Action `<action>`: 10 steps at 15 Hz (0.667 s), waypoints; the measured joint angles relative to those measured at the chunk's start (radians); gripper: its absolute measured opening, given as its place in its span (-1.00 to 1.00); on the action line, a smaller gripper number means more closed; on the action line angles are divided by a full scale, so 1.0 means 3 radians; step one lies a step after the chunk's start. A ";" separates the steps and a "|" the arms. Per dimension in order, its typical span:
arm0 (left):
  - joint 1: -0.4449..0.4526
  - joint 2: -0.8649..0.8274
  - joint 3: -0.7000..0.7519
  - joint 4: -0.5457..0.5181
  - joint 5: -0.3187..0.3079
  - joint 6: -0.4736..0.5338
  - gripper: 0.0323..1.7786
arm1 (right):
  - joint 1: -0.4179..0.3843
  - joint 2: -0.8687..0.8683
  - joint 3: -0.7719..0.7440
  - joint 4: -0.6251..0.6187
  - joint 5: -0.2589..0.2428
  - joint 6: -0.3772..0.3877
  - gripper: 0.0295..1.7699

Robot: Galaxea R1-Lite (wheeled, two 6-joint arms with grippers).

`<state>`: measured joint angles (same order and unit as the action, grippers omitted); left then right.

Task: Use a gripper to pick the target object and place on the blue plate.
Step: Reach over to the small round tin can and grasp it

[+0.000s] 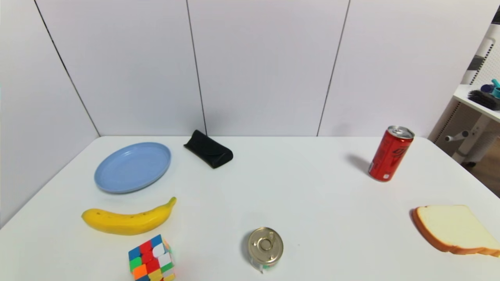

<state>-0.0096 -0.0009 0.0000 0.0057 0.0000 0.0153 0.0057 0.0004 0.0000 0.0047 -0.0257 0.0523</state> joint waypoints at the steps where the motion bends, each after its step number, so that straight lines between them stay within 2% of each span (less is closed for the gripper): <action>1: 0.0001 0.0000 0.0000 0.0000 0.0000 0.0000 0.90 | 0.0000 0.0000 0.0000 0.0000 0.0000 -0.0003 0.92; 10: 0.0000 0.0000 0.0000 0.0001 0.0000 0.0000 0.90 | 0.0000 0.0000 0.0000 0.0000 0.0000 -0.0001 0.92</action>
<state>-0.0096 -0.0009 0.0000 0.0062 0.0000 0.0153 0.0057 0.0004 0.0000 0.0047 -0.0257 0.0519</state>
